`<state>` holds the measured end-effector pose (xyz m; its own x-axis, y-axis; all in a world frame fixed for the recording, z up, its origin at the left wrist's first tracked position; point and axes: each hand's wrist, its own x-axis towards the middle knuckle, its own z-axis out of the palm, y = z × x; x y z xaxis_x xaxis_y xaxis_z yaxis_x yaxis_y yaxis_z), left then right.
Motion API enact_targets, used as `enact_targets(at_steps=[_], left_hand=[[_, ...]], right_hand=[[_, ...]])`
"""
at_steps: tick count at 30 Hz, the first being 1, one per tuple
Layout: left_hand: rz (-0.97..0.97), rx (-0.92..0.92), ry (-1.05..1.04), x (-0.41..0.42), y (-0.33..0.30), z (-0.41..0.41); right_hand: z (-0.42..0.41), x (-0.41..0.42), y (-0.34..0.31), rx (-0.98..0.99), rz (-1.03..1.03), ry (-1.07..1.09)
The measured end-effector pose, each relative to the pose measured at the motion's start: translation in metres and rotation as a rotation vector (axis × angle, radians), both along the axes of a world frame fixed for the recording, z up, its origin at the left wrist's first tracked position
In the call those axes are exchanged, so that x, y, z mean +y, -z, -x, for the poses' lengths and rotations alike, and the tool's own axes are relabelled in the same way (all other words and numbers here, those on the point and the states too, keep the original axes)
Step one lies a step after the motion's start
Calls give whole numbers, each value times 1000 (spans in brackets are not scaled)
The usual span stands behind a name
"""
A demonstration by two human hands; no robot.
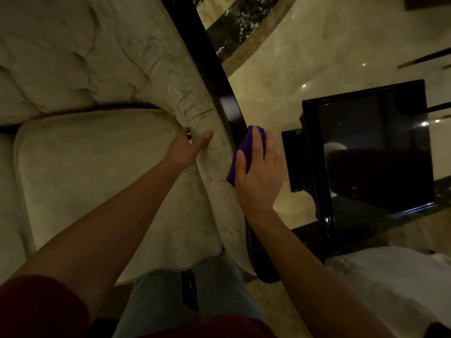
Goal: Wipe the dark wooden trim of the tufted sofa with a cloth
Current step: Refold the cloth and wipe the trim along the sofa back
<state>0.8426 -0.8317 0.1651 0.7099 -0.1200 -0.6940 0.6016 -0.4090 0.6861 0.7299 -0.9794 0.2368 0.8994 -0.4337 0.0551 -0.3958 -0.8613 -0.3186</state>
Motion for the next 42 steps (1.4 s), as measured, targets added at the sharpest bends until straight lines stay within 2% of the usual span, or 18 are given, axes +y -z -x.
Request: enact_targets(at_steps=[6,12,16,21,23,25,28,32,36,38,42], left_hand=[[20,145,155,12,-1,-24],[34,189,294,21,0,-47],[35,171,346,25,2,-54],[94,166,429,33,1,-70],[142,129,322,36,-1,-81],[160,56,43,42,-8,-89],[-29,-290,-194,51,-24,-104],[-301,-774,-246,54,-59,-141],[-474,-1109,-181,53,-82,-164],[-571,-1167,-56,54,-79,-170],[-689,-1001,178,58,-57,-173]], right_hand=[[-41,10,-1,3,62,-30],[-86,24,3,-9,149,-76],[-124,28,7,33,222,-66],[-161,32,5,49,203,-40],[-181,34,3,36,191,-54],[-209,40,-1,6,171,-81],[-256,52,-11,-73,152,-126],[-292,60,-22,-169,91,-140],[-292,60,-22,-147,73,-158],[-286,56,-21,-168,27,-171],[-237,33,-10,-31,-21,-172]])
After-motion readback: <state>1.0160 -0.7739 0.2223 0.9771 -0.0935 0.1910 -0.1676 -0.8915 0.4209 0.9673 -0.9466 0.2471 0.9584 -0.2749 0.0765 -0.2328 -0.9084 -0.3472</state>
